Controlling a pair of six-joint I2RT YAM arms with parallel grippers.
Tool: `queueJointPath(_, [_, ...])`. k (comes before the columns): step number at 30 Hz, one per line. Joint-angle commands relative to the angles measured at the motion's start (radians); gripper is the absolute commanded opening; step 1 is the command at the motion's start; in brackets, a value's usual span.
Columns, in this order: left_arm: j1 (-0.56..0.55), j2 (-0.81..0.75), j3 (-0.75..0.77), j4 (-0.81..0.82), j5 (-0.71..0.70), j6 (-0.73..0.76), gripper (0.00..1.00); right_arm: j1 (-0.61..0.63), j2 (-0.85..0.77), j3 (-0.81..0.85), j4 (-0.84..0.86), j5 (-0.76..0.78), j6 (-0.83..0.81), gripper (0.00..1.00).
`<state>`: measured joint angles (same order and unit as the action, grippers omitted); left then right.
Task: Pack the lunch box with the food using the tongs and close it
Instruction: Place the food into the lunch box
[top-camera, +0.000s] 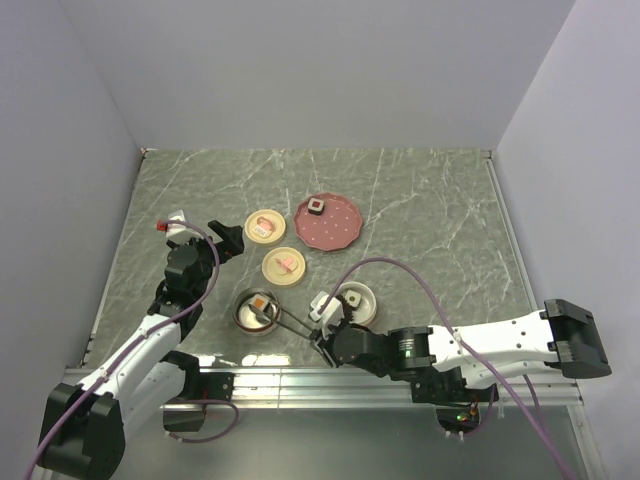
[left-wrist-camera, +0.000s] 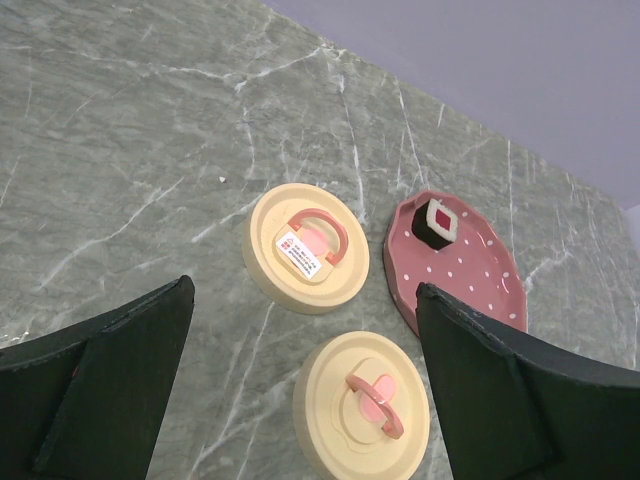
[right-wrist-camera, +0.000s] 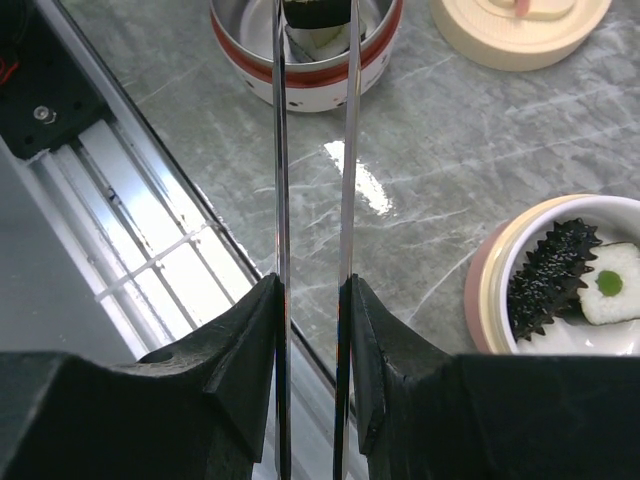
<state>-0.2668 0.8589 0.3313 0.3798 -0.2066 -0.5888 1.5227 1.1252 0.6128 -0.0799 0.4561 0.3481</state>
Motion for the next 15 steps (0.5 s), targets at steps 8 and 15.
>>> queueJointPath(8, [0.005, -0.017, 0.009, 0.042, 0.015, -0.003, 1.00, 0.007, 0.016, 0.068, 0.006, 0.076, 0.009, 0.22])
queueJointPath(15, [0.003, -0.017, 0.009, 0.042, 0.015, -0.003, 1.00, 0.007, 0.007, 0.064, 0.008, 0.076, 0.009, 0.36])
